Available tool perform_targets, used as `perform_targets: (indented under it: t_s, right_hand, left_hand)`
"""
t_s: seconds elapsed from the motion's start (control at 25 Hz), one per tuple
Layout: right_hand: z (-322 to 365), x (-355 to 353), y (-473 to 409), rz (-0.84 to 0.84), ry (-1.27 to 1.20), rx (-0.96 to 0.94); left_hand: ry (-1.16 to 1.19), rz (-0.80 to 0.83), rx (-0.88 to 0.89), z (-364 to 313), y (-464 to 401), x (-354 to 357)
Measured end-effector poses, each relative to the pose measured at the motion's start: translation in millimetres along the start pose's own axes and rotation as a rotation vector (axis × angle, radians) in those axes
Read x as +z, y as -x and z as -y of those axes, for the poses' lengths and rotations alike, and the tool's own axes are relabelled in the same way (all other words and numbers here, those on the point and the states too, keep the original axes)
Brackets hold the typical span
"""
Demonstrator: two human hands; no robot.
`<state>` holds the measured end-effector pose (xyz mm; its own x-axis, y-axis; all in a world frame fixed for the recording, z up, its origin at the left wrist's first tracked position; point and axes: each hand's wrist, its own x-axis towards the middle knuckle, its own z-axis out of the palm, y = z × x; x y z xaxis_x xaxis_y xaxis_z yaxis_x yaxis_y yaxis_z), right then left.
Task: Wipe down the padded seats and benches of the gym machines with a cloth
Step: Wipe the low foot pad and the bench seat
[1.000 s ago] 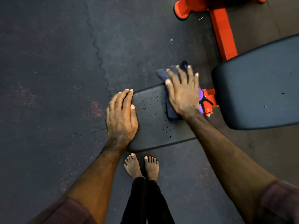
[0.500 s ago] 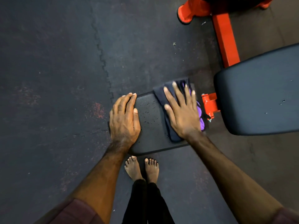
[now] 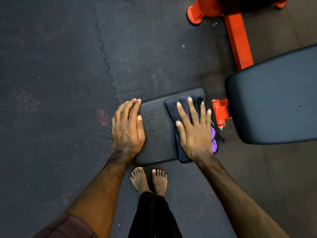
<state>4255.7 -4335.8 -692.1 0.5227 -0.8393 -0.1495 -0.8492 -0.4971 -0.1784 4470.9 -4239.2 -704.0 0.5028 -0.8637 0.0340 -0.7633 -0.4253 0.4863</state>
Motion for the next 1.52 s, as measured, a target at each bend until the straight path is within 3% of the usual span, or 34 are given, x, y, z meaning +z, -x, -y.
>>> perform_targets:
  t_s: [0.12, 0.24, 0.28, 0.36, 0.48, 0.56, 0.72, 0.84, 0.96, 1.08, 1.24, 1.32, 1.44, 1.52]
  right_hand:
    - [-23.1, 3.3, -1.1, -0.039, -0.025, 0.226]
    - [6.5, 9.0, -47.0, -0.158, -0.076, 0.532]
    - [19.1, 9.4, -48.6, -0.159, -0.055, 0.501]
    - [28.7, 12.8, -19.4, -0.108, 0.002, 0.259]
    - [5.5, 6.4, 46.2, -0.007, 0.022, 0.022]
    - [-16.1, 6.0, 41.8, -0.023, 0.020, 0.101]
    - [20.7, 9.9, -36.2, -0.154, -0.066, 0.510]
    - [38.7, 14.1, -20.0, -0.105, -0.015, 0.245]
    - [11.8, 6.5, 37.8, -0.003, 0.022, 0.032]
    - [-4.4, 4.3, 19.3, 0.001, -0.010, 0.125]
    - [33.9, 10.0, -59.2, -0.115, -0.045, 0.350]
    - [40.7, 10.5, -61.2, -0.091, -0.023, 0.261]
    - [13.1, 1.1, -10.2, 0.020, 0.016, -0.057]
    - [-11.9, -7.5, 8.6, 0.062, 0.018, -0.092]
  left_hand:
    - [0.000, -0.012, -0.003, -0.8, -0.2, -0.6]
    - [0.012, -0.026, 0.004, 0.9, 0.7, 1.9]
    - [0.014, -0.025, 0.003, 1.4, 1.6, 2.1]
    - [0.013, -0.018, 0.003, 0.7, 2.0, 1.9]
    - [0.007, -0.004, -0.008, -0.6, 1.6, 0.5]
    - [0.008, -0.002, -0.013, -0.7, 1.1, -0.3]
    - [0.021, -0.014, 0.002, 1.6, 0.6, 1.4]
    - [0.012, -0.011, -0.002, -0.3, 2.6, 0.7]
    - [0.016, 0.000, -0.004, -0.8, 1.2, -0.6]
    - [0.019, -0.003, -0.021, -0.1, 0.1, -1.2]
    - [0.027, 0.010, -0.021, 1.8, 1.0, 0.0]
    - [0.030, 0.008, -0.017, 2.0, 1.2, 0.0]
    - [0.031, 0.014, -0.019, -0.4, 1.7, -2.2]
    - [0.030, 0.025, -0.021, -0.6, 0.5, -3.5]
